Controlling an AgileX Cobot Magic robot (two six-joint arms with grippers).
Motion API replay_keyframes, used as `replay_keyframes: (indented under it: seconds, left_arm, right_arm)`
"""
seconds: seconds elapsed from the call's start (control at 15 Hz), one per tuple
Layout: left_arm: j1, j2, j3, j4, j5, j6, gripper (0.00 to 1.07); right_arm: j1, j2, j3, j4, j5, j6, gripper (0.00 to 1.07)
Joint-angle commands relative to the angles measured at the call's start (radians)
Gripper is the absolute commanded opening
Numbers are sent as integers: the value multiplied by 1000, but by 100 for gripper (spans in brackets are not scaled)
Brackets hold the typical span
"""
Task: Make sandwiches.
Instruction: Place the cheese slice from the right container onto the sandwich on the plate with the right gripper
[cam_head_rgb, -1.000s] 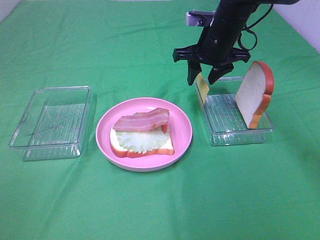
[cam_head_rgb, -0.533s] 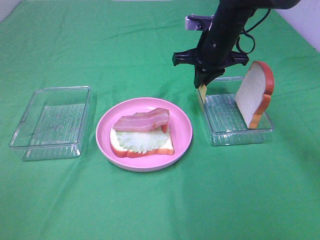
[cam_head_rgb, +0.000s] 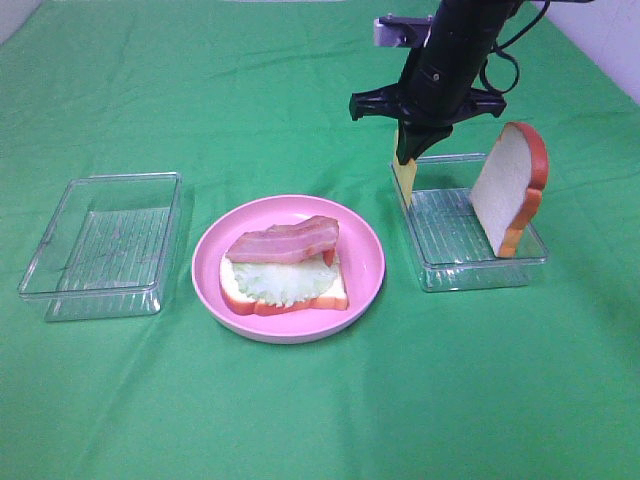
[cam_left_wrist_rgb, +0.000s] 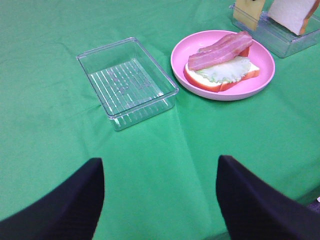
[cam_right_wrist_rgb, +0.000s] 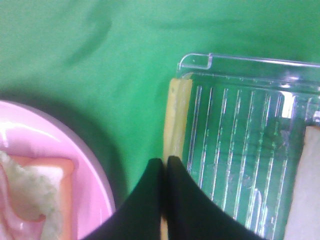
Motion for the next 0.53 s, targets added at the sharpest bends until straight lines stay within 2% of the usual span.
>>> replay_keyframes:
  seconds: [0.07, 0.33, 0.4, 0.53]
  left_arm:
    - [-3, -8, 1, -4, -8, 3, 62]
    - [-3, -8, 1, -4, -8, 3, 62]
    - [-3, -8, 1, -4, -8, 3, 62]
    - [-3, -8, 1, -4, -8, 3, 62]
  right_arm:
    - [-1, -62, -3, -3, 12, -17, 0]
    - [-1, -122, -3, 125, 79, -148, 0]
    - [1, -123, -3, 279, 115, -236, 0]
    - [2, -123, 7, 423, 120, -294, 0]
